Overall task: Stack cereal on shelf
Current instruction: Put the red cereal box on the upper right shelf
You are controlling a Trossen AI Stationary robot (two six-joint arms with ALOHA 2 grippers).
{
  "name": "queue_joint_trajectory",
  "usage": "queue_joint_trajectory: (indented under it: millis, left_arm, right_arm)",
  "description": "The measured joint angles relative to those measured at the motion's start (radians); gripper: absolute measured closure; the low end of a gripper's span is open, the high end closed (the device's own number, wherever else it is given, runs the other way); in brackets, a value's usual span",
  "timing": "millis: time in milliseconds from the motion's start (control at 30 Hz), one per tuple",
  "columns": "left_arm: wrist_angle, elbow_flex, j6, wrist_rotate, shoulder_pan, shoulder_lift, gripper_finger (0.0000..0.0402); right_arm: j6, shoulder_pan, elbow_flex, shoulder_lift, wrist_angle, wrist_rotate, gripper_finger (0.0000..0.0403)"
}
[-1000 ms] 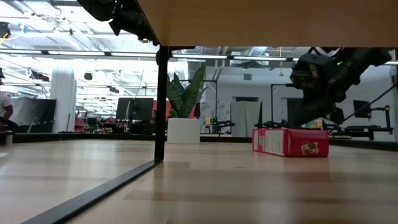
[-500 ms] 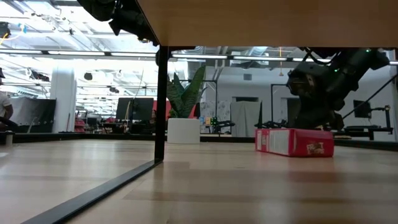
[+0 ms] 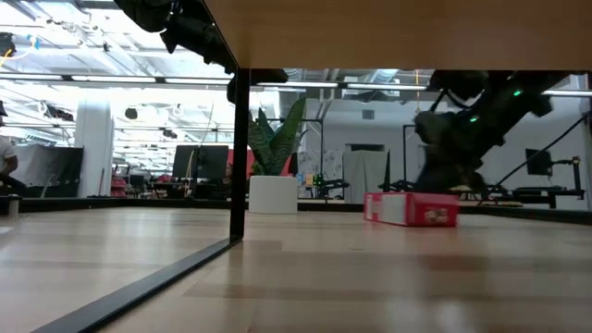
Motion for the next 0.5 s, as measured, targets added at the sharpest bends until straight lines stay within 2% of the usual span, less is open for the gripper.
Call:
queue_joint_trajectory:
  millis: [100, 200, 300, 400, 500]
  left_arm:
    - [-0.004, 0.000, 0.000, 0.002, 0.000, 0.000, 0.0401]
    - [0.000, 0.000, 0.011, 0.002, 0.000, 0.000, 0.0401]
    - [0.016, 0.000, 0.032, 0.002, -0.004, 0.000, 0.0401]
    - [0.050, -0.001, 0.057, 0.003, -0.015, 0.000, 0.0401]
    - [0.082, -0.001, 0.072, 0.006, -0.030, 0.011, 0.0402]
  right_arm:
    - [0.014, -0.068, -0.002, 0.059, 0.166, -0.058, 0.0389]
    - [0.063, -0.107, -0.002, 0.060, 0.285, -0.156, 0.0379]
    - [0.073, -0.099, -0.002, 0.010, 0.275, -0.190, 0.0387]
    - [0.063, -0.068, -0.027, -0.037, 0.214, -0.161, 0.0396]
    - [0.084, -0.051, -0.063, -0.057, 0.198, -0.135, 0.0388]
